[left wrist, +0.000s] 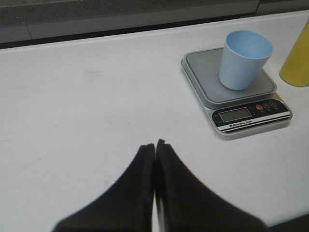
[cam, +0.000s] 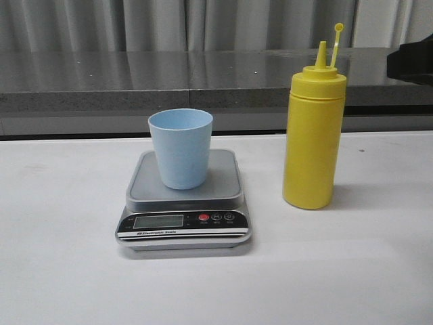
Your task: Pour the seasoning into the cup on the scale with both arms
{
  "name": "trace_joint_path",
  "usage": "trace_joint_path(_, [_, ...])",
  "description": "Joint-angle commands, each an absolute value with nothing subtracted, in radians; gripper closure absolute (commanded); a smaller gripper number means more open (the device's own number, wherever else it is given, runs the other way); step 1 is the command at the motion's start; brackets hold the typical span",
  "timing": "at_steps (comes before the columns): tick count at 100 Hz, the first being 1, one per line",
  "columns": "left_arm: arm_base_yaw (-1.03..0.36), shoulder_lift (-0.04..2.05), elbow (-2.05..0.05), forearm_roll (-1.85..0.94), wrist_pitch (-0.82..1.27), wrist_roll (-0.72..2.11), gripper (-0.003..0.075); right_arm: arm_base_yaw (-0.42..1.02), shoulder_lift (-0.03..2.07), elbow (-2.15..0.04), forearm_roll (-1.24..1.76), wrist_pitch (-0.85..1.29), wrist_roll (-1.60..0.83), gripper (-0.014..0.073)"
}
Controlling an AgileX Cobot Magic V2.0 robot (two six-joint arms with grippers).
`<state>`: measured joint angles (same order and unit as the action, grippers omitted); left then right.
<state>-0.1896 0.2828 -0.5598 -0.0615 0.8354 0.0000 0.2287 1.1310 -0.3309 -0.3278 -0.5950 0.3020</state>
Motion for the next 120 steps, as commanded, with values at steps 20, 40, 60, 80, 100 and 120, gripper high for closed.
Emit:
trace_joint_path(20, [-0.184,0.293,-0.588,-0.068,0.753,-0.01,0.074,0.226,0.941,-0.313,-0.257,-0.6,0.293,0.0662])
trace_joint_path(40, [-0.184,0.293,-0.588,-0.068,0.753,-0.01,0.074,0.226,0.836,-0.306,-0.227,-0.599,0.293,0.0662])
trace_joint_path(60, [-0.184,0.293,-0.588,-0.068,0.753,-0.01,0.074,0.226,0.741,-0.306,-0.226,-0.599,0.293,0.0662])
trace_joint_path(80, [-0.184,0.293,-0.588,-0.068,0.753,-0.01,0.074,0.226,0.644,-0.306,-0.222,-0.601,0.293,0.0662])
trace_joint_path(100, [-0.184,0.293,-0.588,-0.068,0.753,-0.01,0.074,0.226,0.616,-0.304,-0.222,-0.595,0.293,0.0662])
trace_joint_path(120, [-0.184,0.293,-0.588,-0.068,0.753,-0.01,0.074,0.223,0.52,-0.293,-0.222,-0.576,0.288,0.0662])
